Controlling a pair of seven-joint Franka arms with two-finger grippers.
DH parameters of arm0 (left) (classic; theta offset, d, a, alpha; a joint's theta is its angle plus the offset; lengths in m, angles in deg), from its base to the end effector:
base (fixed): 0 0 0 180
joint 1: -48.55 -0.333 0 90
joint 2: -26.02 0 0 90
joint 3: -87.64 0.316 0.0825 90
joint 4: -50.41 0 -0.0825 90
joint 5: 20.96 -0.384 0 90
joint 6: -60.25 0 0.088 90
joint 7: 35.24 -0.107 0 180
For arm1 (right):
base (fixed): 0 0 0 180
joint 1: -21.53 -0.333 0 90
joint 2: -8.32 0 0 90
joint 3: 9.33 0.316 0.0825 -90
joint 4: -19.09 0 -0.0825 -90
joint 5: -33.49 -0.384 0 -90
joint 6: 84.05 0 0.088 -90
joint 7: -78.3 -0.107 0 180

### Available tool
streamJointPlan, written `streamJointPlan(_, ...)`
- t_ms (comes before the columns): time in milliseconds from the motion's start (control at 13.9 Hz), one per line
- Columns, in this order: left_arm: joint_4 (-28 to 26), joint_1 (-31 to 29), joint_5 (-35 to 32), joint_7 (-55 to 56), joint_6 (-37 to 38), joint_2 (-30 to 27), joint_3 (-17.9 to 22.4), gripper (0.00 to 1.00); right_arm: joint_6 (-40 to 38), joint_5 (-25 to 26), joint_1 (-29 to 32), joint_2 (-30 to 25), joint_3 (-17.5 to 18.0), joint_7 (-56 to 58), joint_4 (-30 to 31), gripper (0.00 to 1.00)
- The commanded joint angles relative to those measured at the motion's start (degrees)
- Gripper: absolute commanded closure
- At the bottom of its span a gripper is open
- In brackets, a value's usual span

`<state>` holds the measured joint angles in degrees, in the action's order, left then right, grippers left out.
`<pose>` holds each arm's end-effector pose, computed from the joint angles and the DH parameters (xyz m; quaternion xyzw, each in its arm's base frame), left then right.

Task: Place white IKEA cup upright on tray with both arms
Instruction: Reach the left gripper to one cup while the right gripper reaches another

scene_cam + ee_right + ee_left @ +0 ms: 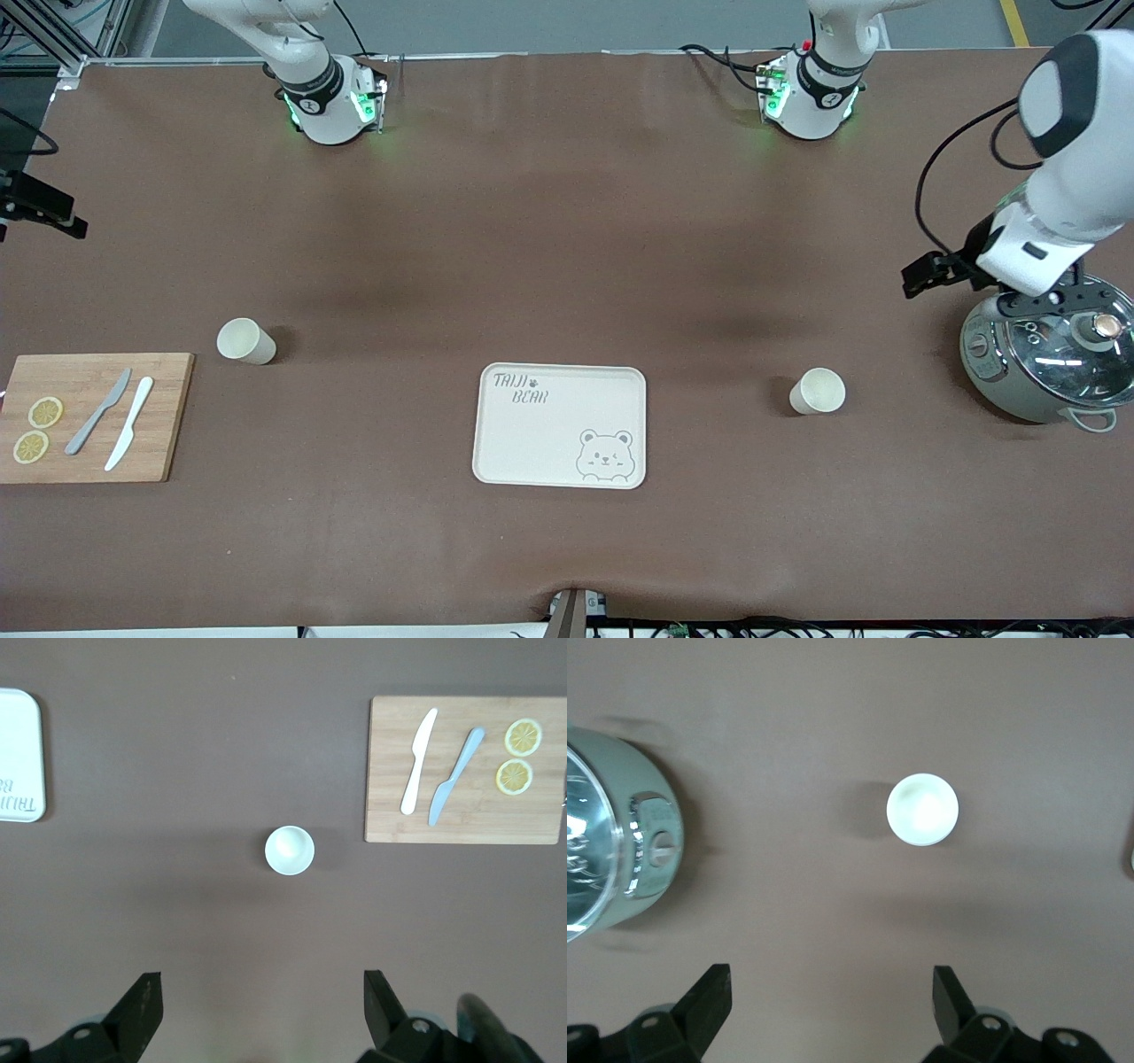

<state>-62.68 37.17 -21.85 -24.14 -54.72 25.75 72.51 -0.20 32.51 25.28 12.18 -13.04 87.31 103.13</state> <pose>0.5578 -0.0358 0.4728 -0.9979 -0.0609 -0.0195 0.0052 0.5601 -0.0700 0.6264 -0.9993 -0.0141 0.0340 0.0113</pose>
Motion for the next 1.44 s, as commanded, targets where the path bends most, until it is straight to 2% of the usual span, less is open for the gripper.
streamJointPlan(0,-11.25,-0.57,0.81,3.31,-12.51,-3.33,-1.04,0.00,0.43,-0.43,1.08,3.08,0.81,0.04,-0.54,0.00)
streamJointPlan(215,-16.02,-0.57,0.81,6.66,-24.13,0.43,-1.04,0.00,0.52,-0.26,1.52,6.51,0.81,0.04,-0.55,0.00)
streamJointPlan(431,-15.41,-0.83,0.90,6.75,-31.34,7.28,-1.04,0.14,0.26,-0.25,1.61,8.89,0.72,0.04,-0.28,0.00)
streamJointPlan(574,-14.45,-0.83,0.90,6.75,-35.56,11.24,-1.04,0.18,0.70,-0.43,1.87,9.94,0.72,-0.14,0.25,0.00)
streamJointPlan(718,-12.43,-0.92,0.81,6.57,-36.55,14.15,-1.04,0.28,2.88,-0.78,2.83,11.17,0.72,-0.14,1.99,0.00)
streamJointPlan(1005,-7.86,-0.92,0.81,6.14,-36.55,19.51,-1.04,0.27,8.25,-0.78,3.54,11.26,0.72,-0.14,7.62,0.00)
streamJointPlan(1292,-4.87,-0.22,0.81,6.40,-36.55,22.85,-1.04,0.32,14.04,-0.87,3.98,11.61,0.72,-0.40,12.80,0.00)
streamJointPlan(1364,-4.86,-0.13,0.81,6.48,-36.55,23.21,-1.04,0.36,15.45,-0.87,3.98,11.61,0.72,-0.40,14.03,0.00)
